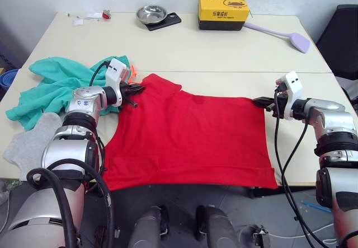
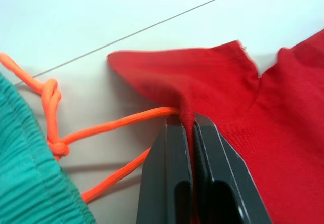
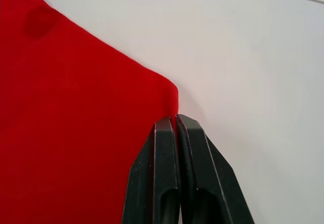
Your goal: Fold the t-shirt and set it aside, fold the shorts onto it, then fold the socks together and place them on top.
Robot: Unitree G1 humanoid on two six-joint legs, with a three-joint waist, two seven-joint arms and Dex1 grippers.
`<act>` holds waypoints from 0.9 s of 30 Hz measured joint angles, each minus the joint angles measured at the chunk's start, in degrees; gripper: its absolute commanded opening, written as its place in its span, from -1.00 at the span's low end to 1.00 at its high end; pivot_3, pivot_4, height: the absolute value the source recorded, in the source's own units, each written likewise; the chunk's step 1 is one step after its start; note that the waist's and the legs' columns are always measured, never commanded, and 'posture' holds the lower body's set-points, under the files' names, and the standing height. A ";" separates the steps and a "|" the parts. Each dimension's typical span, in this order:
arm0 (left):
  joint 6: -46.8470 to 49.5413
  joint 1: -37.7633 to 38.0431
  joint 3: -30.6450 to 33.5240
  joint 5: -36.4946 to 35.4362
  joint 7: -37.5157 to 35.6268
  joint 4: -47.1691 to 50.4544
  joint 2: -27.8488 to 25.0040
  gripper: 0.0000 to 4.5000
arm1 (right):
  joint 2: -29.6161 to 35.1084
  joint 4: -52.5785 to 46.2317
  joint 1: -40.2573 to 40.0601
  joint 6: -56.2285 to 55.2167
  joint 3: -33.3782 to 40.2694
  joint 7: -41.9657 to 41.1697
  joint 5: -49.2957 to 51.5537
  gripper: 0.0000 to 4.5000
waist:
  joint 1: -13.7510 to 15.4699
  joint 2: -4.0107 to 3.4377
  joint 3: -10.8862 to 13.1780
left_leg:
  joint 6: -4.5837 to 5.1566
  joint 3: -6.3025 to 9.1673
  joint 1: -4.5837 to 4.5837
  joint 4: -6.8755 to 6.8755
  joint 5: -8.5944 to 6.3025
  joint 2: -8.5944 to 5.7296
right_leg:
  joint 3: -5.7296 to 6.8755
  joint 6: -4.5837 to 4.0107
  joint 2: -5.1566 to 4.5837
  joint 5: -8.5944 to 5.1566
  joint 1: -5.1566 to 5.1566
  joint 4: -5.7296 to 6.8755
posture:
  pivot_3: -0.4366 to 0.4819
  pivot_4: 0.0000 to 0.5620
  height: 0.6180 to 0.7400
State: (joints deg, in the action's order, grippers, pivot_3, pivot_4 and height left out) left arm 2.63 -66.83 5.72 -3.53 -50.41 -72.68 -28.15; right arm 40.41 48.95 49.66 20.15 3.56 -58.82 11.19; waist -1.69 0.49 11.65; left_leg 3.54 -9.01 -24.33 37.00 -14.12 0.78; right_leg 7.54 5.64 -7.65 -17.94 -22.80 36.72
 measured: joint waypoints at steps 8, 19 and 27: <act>-0.94 3.77 0.48 -0.58 -4.92 2.18 -2.14 -0.99 | 2.91 -5.11 -4.96 -0.10 3.39 -2.46 1.77 -0.99 | 0.00 0.00 0.00 | 0.01 0.01 0.00 0.02 -0.01 0.01 | -0.01 0.00 -0.02 0.00 0.00 0.02 | -0.05 -0.47 1.00; -4.30 9.34 1.24 -2.04 -10.97 8.61 -3.01 -0.99 | 3.73 -15.85 -17.15 -2.87 7.75 -6.85 6.80 -0.99 | 0.08 0.00 0.00 | 0.06 0.01 0.00 0.08 -0.04 0.01 | -0.02 0.00 -0.03 0.00 0.01 0.06 | -0.05 -0.47 1.00; -6.15 13.82 0.27 -1.89 -13.02 13.08 -3.82 -0.99 | 3.74 -19.70 -24.28 -8.64 8.70 -7.46 8.11 -0.99 | 0.07 0.00 0.00 | 0.07 0.01 0.02 0.11 -0.05 0.01 | -0.05 0.00 -0.09 0.00 0.02 0.09 | -0.05 -0.47 1.00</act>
State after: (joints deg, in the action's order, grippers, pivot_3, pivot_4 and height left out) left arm -3.52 -53.01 5.99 -5.42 -63.42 -59.61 -31.97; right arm 44.15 29.25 25.38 11.51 12.27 -66.28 19.30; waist -1.62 0.50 11.65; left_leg 3.61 -9.00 -24.31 37.11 -14.18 0.79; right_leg 7.48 5.64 -7.74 -17.94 -22.78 36.81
